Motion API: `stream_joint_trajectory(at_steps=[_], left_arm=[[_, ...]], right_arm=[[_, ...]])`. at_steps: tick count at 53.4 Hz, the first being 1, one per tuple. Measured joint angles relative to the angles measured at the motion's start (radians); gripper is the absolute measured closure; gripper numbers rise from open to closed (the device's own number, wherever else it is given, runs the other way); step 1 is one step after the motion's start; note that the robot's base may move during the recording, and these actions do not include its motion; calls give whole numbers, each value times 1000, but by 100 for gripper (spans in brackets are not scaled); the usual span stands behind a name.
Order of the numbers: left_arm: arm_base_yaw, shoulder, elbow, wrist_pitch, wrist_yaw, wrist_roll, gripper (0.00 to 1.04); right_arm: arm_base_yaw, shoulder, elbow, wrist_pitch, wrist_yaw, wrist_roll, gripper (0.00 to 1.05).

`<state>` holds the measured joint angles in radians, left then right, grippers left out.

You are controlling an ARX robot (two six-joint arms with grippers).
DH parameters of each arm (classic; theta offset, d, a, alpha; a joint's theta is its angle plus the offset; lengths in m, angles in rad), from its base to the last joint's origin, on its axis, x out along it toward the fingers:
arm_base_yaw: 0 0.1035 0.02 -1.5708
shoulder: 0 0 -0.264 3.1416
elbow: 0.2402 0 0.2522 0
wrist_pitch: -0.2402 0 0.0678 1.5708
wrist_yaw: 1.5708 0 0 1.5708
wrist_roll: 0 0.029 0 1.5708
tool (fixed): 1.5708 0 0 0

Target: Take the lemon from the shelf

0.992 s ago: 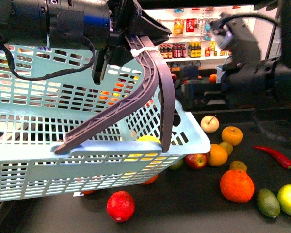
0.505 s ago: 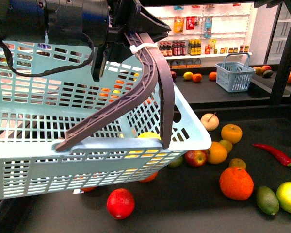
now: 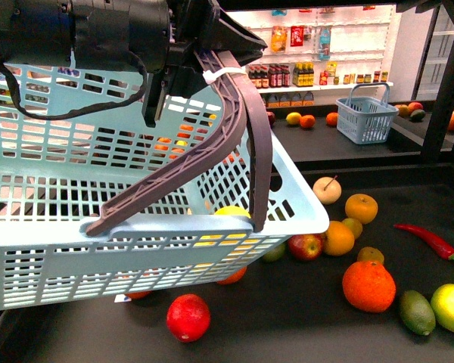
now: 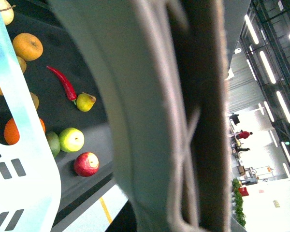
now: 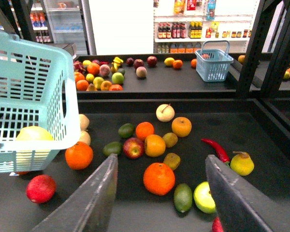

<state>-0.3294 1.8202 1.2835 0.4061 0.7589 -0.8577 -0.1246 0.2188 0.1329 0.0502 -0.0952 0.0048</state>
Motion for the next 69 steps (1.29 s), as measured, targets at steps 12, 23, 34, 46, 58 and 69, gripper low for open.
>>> stream_joint_trajectory(at_steps=[12,23,34,46,58,69], left_arm=[[0,1,0,0,-1,0,99],[0,2,0,0,-3,1,99],[0,2,0,0,-2,-1,99],[0,2,0,0,-3,-1,99],[0,2,0,0,-2,-1,99],[0,2,0,0,-2,-1,99]], right_arm=[[120,-159,-72,-58,92,-3,102],[121,-177,-90,-56,92,-3,102],[122,-210,-118,-52,93,-3,102],[122,-212,-118,-52,93,-3,102],[122,-212,-118,-52,93,-4,65],[122,-212,-118,-52,93,-4,32]])
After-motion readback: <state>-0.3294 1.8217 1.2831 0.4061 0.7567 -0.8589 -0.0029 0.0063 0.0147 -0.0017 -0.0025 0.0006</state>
